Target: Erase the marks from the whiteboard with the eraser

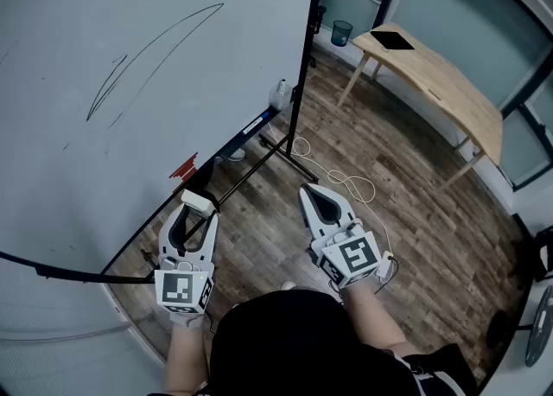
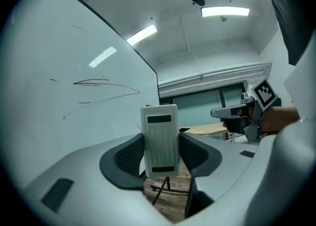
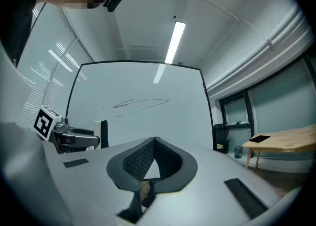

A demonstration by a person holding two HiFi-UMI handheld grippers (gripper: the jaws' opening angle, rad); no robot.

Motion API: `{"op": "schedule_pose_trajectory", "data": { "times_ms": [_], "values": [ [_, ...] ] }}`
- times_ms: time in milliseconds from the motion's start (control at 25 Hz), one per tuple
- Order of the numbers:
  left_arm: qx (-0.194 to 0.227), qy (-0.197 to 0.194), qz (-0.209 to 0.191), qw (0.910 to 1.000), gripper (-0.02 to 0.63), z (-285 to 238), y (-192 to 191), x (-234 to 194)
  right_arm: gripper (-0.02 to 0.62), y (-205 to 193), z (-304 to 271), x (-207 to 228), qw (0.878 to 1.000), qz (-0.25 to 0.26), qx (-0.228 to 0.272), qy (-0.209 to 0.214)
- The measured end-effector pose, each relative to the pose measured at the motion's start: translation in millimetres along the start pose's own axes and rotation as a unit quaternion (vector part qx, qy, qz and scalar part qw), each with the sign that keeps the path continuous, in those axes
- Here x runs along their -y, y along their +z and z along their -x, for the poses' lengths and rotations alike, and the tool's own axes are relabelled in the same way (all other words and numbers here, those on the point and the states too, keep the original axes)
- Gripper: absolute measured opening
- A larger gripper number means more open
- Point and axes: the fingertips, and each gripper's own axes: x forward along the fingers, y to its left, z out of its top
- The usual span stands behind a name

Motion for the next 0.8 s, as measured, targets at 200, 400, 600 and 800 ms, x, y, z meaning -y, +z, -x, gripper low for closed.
{"op": "schedule_pose_trajectory", "data": {
  "times_ms": [200, 400, 600, 800],
  "values": [
    [-0.004, 0.003, -0.003, 1.0000, 0.236, -11.1, -2.2, 8.2, 0.028, -8.0, -0.1, 13.8, 1.000, -0.006, -0.011, 0.000],
    [-0.017, 0.009, -0.005, 0.9998, 0.236, -30.1, -5.3, 19.9, 0.028, -12.4, 0.3, 33.6, 1.000, -0.011, -0.009, 0.012],
    [-0.026, 0.017, -0.015, 0.9994, 0.236, -55.6, -2.7, 39.0, 0.028, -22.2, 5.9, 61.3, 0.999, -0.018, -0.015, 0.022],
    [-0.035, 0.030, -0.022, 0.9987, 0.236, -83.5, -5.4, 45.0, 0.028, -34.5, -8.5, 87.5, 0.999, -0.034, -0.025, 0.027]
  ]
}}
